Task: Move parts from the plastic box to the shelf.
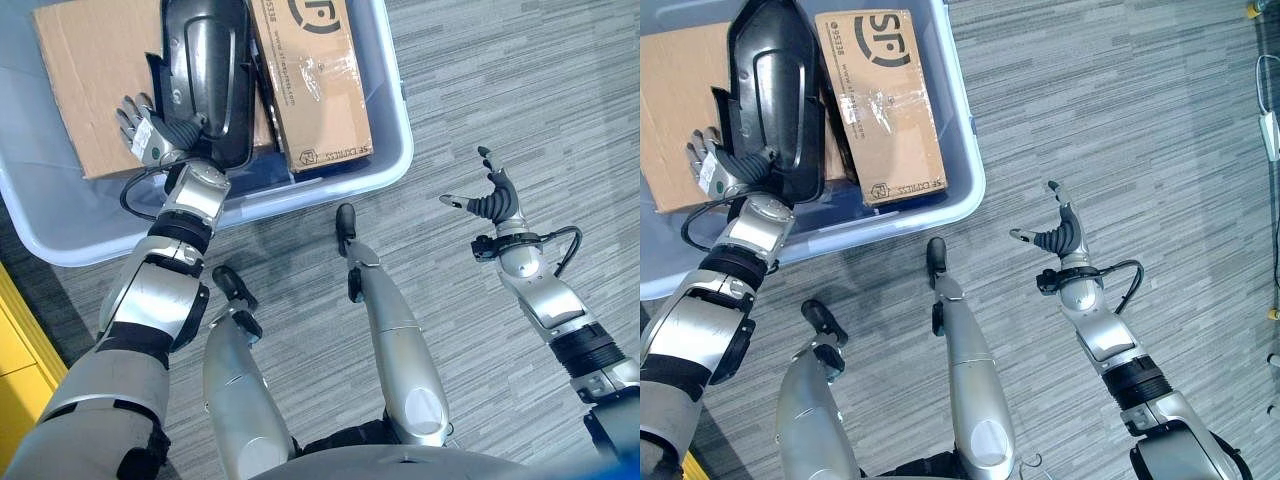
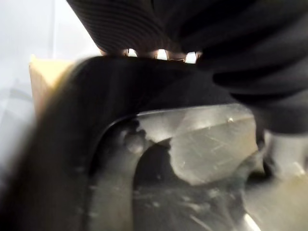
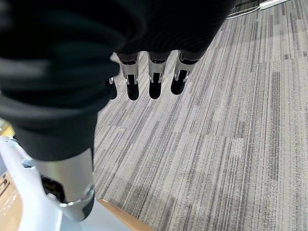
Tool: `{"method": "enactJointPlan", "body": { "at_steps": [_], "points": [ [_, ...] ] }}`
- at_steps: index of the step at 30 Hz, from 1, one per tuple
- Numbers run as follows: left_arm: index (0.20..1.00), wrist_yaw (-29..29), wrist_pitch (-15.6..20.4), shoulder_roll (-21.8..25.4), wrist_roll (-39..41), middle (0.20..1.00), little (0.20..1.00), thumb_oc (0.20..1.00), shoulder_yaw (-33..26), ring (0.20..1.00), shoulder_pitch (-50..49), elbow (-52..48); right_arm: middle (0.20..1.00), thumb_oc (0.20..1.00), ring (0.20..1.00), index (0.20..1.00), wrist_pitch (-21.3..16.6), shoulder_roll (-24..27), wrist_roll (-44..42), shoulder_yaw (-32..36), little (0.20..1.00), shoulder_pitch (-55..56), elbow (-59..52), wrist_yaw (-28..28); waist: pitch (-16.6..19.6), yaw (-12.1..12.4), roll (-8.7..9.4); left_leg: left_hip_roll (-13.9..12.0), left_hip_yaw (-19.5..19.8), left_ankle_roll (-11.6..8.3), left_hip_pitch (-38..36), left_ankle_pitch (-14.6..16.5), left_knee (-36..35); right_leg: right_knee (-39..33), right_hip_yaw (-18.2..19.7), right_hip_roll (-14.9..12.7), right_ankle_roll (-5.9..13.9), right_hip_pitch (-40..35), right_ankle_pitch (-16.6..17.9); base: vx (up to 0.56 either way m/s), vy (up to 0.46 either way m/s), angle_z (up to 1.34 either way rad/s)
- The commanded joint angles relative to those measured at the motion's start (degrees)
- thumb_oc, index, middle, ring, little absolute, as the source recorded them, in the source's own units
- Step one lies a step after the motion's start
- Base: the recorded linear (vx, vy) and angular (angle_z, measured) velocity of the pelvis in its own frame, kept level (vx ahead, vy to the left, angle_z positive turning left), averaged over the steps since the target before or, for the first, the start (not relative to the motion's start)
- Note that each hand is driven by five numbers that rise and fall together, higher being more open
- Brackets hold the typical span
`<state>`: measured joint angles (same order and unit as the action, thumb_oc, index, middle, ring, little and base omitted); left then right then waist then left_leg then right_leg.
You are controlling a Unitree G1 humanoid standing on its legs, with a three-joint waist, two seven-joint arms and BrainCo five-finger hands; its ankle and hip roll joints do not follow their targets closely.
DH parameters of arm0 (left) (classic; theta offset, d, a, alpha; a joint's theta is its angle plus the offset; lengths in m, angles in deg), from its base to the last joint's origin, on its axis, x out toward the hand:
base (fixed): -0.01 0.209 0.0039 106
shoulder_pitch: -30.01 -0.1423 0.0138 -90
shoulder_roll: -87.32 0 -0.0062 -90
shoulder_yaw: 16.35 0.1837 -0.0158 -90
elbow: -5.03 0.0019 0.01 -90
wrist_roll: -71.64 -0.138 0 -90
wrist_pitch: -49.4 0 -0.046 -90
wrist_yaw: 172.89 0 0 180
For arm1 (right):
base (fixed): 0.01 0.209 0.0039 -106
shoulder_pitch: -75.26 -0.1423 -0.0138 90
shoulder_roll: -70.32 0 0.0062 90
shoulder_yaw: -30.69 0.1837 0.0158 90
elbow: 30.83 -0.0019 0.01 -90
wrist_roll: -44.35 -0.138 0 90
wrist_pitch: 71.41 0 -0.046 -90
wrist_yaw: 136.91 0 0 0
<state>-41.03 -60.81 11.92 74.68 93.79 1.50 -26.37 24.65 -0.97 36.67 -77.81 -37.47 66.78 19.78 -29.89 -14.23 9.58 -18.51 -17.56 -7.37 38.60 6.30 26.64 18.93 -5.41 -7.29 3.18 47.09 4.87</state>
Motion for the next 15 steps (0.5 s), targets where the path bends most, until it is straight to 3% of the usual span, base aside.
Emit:
{"method": "enactJointPlan", "body": {
  "at_steps": [1,4,7,10,15],
  "points": [
    [0.200,7.5,-2.3,-2.9,4.9,0.200,0.200,0.200,-0.5,0.200,-5.3,5.2,1.000,1.000,1.000,1.000,-1.2,1.0,-1.2,2.5,1.000,-0.2,-2.6,-2.5,0.1,-0.6,2.42,0.0,-0.5,-1.04,6.5,-3.3,4.3,3.9,-2.7,-1.0,3.08,-0.9,-4.3,-0.01,-0.037,-0.01],
    [0.200,4.5,-1.2,-3.1,4.4,0.200,0.200,0.200,-1.3,0.200,-5.5,5.5,1.000,1.000,1.000,1.000,-1.4,0.9,-1.5,2.2,1.000,-0.2,-2.5,-3.1,0.1,-0.5,2.48,-0.1,-0.3,-1.10,7.4,-3.4,4.4,3.8,-2.8,-1.1,3.02,-0.1,-4.1,0.00,-0.039,-0.01],
    [0.200,-1.8,-1.0,-2.7,8.2,0.200,0.200,0.200,-3.7,0.200,-6.0,5.6,1.000,1.000,1.000,1.000,-2.3,0.5,-2.2,1.8,1.000,0.0,-1.7,-4.7,0.1,-0.1,2.57,0.1,0.6,-1.24,9.1,-3.5,4.8,3.9,-2.9,-1.1,2.94,1.2,-3.9,0.00,-0.061,0.02],
    [0.200,-4.4,-0.2,-2.8,10.8,0.200,0.200,0.200,-5.2,0.200,-6.5,5.1,1.000,1.000,1.000,1.000,-2.5,0.2,-2.5,1.4,1.000,0.1,-1.2,-5.4,0.1,0.4,2.52,0.3,1.3,-1.33,10.4,-3.6,5.0,4.2,-3.2,-1.3,2.88,2.3,-3.8,0.00,-0.069,0.03],
    [0.200,-8.2,3.7,-2.8,14.0,0.200,0.200,0.200,-8.2,0.200,-7.0,3.9,1.000,1.000,1.000,1.000,-2.9,-0.3,-3.3,0.5,1.000,0.3,-0.7,-6.7,0.1,1.1,2.38,0.3,2.6,-1.33,12.6,-3.5,5.7,5.3,-3.4,-1.5,2.67,4.3,-4.0,0.00,-0.046,0.05]
  ]
}}
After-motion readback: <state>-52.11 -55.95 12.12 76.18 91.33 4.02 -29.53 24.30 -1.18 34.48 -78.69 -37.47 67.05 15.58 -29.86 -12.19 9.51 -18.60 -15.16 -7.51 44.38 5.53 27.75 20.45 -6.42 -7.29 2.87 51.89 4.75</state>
